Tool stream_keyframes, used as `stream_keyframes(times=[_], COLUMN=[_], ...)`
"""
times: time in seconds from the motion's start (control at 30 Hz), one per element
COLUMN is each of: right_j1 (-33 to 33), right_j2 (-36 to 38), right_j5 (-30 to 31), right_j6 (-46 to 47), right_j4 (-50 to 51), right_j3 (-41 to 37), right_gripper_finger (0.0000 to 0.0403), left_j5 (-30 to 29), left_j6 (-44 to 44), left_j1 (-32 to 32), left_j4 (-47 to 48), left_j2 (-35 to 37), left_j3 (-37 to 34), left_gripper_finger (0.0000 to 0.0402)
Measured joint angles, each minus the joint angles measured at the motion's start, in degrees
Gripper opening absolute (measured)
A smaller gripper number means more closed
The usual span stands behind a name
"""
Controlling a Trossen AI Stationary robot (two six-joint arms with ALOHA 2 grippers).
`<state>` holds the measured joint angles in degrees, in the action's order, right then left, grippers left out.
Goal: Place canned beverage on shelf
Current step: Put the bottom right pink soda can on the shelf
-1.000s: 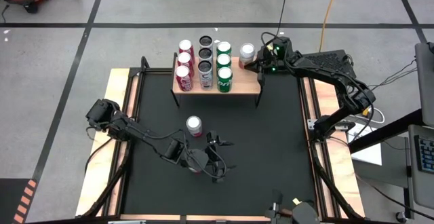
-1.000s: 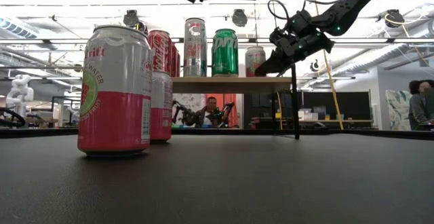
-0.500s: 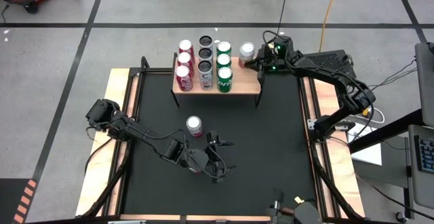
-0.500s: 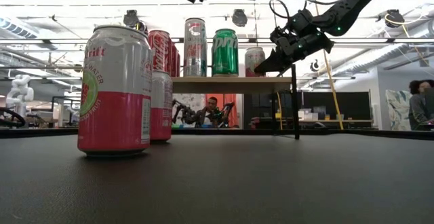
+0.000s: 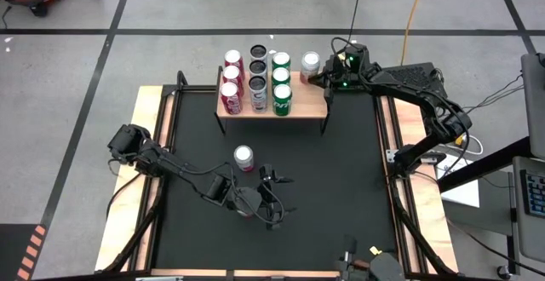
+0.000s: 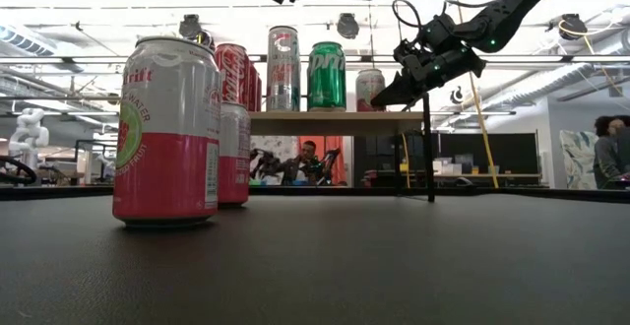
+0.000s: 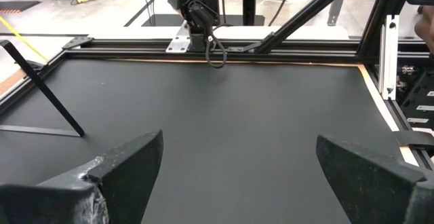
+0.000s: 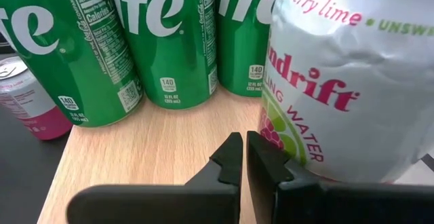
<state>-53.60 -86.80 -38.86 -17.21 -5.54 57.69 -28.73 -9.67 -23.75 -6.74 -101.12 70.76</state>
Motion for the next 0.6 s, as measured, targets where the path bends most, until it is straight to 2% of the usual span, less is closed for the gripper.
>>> stream_keyframes(times=[0.6], right_j1=[0.4], right_j2=[0.0], right_j5=[-0.4], right_j6=[1.6], right_j4=[0.2], right_j3=[0.0], right_gripper_finger=[0.0000], left_j5=[0.0], left_j6=[-0.4], left_j1=[0.0], left_j4=[0.0], left_j2=[0.0], left_j3=[0.0], left_gripper_finger=[0.0389])
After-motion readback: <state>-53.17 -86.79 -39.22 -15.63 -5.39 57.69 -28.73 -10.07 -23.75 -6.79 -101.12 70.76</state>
